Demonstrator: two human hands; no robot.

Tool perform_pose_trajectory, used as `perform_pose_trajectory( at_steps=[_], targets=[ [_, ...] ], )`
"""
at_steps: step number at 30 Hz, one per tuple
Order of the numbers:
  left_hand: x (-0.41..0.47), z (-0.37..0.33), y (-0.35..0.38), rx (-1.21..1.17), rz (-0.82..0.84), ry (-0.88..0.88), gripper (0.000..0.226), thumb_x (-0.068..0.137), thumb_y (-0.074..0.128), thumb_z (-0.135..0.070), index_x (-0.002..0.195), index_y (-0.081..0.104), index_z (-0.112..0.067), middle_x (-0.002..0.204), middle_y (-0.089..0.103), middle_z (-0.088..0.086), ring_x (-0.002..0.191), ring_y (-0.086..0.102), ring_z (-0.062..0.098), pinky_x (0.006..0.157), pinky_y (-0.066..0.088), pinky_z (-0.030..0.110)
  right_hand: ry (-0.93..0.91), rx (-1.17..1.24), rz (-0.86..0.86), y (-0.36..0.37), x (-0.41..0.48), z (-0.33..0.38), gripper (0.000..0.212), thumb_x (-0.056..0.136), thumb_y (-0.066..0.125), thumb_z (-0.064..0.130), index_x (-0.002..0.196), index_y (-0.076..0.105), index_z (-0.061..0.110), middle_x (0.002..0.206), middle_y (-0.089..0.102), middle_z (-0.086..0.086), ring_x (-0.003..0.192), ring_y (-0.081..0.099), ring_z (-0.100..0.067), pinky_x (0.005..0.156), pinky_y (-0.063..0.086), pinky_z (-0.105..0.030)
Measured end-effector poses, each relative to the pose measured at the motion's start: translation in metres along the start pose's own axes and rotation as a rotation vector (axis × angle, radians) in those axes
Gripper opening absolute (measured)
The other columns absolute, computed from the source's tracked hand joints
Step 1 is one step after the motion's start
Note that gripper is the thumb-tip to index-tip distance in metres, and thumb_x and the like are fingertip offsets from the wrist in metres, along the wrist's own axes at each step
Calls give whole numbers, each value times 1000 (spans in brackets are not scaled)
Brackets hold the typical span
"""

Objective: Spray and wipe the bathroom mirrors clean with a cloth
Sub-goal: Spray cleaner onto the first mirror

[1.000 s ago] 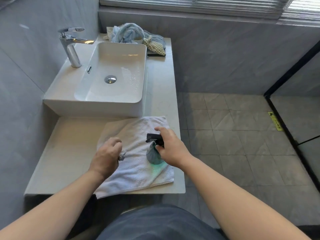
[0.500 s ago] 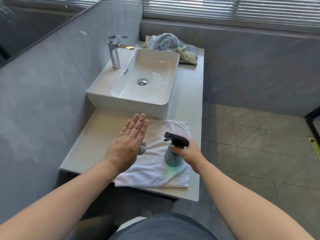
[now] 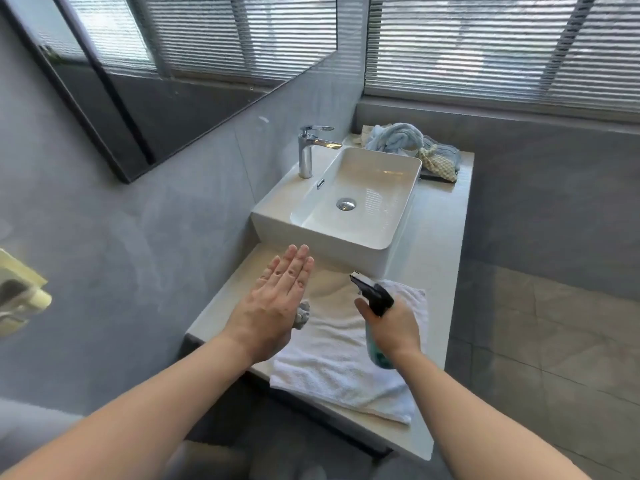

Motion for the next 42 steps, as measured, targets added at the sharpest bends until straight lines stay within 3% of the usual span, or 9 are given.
perform_pose_trajectory(
  at_steps=[3,9,12,16,20,25,30,34,42],
  targets=[
    [2,8,-25,6,-40,-37,73,88,31,-18,157,26,5,168,18,21,156,18,36,122,22,48,-164,-11,-17,-6,5,50,22,91,73,49,102,66,31,100,64,-2,96,61,-25,77,44,-35],
    [6,22,-74,24,-133,-98,73,86,29,-15,157,27,4,168,19,18,156,18,33,123,21,46,-472,25,-160,-32,-1,155,61,89,66,61,144,56,37,118,69,4,108,67,-25,95,53,-45],
    [7,30,-98,22,-192,-132,72,88,30,-14,157,28,4,168,20,18,156,19,33,123,21,47,-559,108,-204,-48,-11,204,66,86,62,63,144,57,34,126,71,6,114,67,-21,100,51,-50],
    [5,43,-126,94,-228,-161,69,92,33,-13,158,23,3,169,15,17,157,13,32,124,20,47,-633,234,-199,-67,-25,257,49,91,67,56,126,69,21,105,76,3,97,67,-21,87,51,-34],
    [7,47,-168,158,-275,-182,61,100,23,-17,158,24,3,169,16,18,157,13,32,125,22,49,-738,359,-160,-88,-41,307,23,96,73,36,107,69,16,80,61,14,73,53,-9,68,37,-16],
    [12,49,-228,282,-332,-179,77,88,49,-6,159,20,2,169,13,18,158,10,31,124,27,51,-890,397,-165,-118,-63,366,17,95,73,36,103,67,23,79,62,9,71,54,-4,63,36,-11],
    [17,54,-281,375,-373,-204,80,89,55,-5,160,19,0,170,9,17,158,7,30,124,28,51,-922,477,-162,-145,-81,409,13,95,74,37,95,64,30,70,60,15,66,56,3,57,37,-9],
    [20,57,-321,479,-407,-203,71,92,31,-16,160,18,0,170,9,16,158,8,31,124,27,51,-906,506,-112,-159,-92,440,20,93,74,41,97,70,21,72,65,9,71,60,-10,64,44,-26],
    [33,58,-392,650,-473,-206,73,90,34,-17,159,19,2,170,10,18,158,9,31,125,24,49,-827,671,84,-171,-107,492,13,77,78,27,82,70,18,60,67,8,62,63,-18,69,59,-52]
  ],
)
Point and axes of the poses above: each hand's wrist, its own x-axis towards the middle knuckle, its own y-axis out of the palm, z = x × y, the point moved 10 cm from there along x, towards the middle knuckle
